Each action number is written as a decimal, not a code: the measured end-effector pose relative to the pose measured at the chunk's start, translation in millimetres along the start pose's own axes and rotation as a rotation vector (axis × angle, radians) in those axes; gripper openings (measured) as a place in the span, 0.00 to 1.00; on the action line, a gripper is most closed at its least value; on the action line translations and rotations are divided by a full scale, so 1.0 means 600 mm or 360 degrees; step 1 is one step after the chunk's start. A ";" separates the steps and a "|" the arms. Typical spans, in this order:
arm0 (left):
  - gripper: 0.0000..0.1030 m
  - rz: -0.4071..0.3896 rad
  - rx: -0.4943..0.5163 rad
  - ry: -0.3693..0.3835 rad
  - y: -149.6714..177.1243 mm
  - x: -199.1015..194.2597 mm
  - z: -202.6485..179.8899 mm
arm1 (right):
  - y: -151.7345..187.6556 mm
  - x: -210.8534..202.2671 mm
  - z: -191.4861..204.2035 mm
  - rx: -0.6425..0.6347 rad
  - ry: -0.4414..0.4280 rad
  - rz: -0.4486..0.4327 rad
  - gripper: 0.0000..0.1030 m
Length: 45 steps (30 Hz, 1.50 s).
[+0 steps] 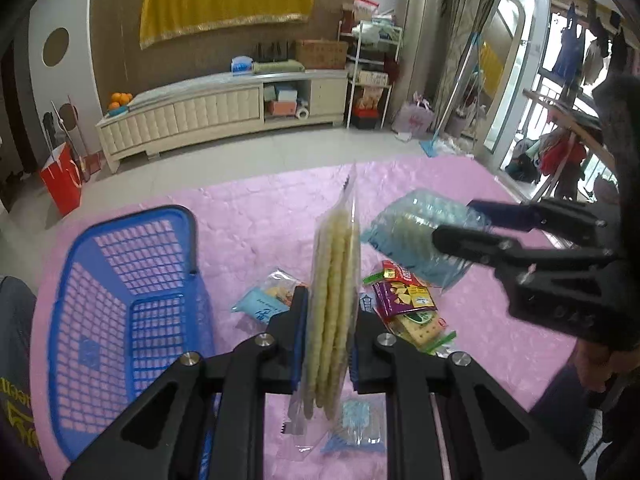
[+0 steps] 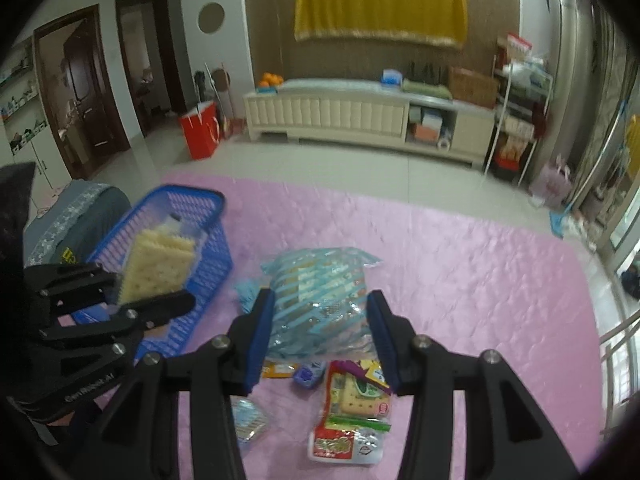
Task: Organize snacks
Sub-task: 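Carry the cracker pack over the blue basket and open the left gripper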
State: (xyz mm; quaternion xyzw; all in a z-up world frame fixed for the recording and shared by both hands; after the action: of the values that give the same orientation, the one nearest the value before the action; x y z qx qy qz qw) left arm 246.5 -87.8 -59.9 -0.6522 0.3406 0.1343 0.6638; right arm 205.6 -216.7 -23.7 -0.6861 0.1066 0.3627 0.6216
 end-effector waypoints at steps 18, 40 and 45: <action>0.15 -0.0094 0.0005 -0.0151 0.012 -0.156 0.125 | -0.071 -0.015 0.160 -0.0147 -0.0175 -0.0133 0.13; 0.15 0.0177 -0.0096 -0.0131 0.023 -0.045 0.302 | -0.056 0.205 0.260 -0.0190 -0.0351 0.0161 0.09; 0.15 0.0193 -0.0126 -0.0135 0.031 -0.023 0.319 | -0.053 0.217 0.259 -0.0214 -0.0329 0.0161 0.09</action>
State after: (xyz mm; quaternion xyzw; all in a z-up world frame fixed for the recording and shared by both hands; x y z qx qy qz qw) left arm 277.6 101.4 -81.4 -0.6499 0.3454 0.2151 0.6420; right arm 260.7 -25.8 -75.5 -0.6789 0.0520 0.4687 0.5628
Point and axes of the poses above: each gripper's, at about its wrist camera, not at the fingertips, and x roughly the way its jaws point, z to its left, y to its underside, the point moved 3 cm from there along x, roughly the way its jaws point, and after that the axes turned 7 degrees about -z, right-handed, at the moved point
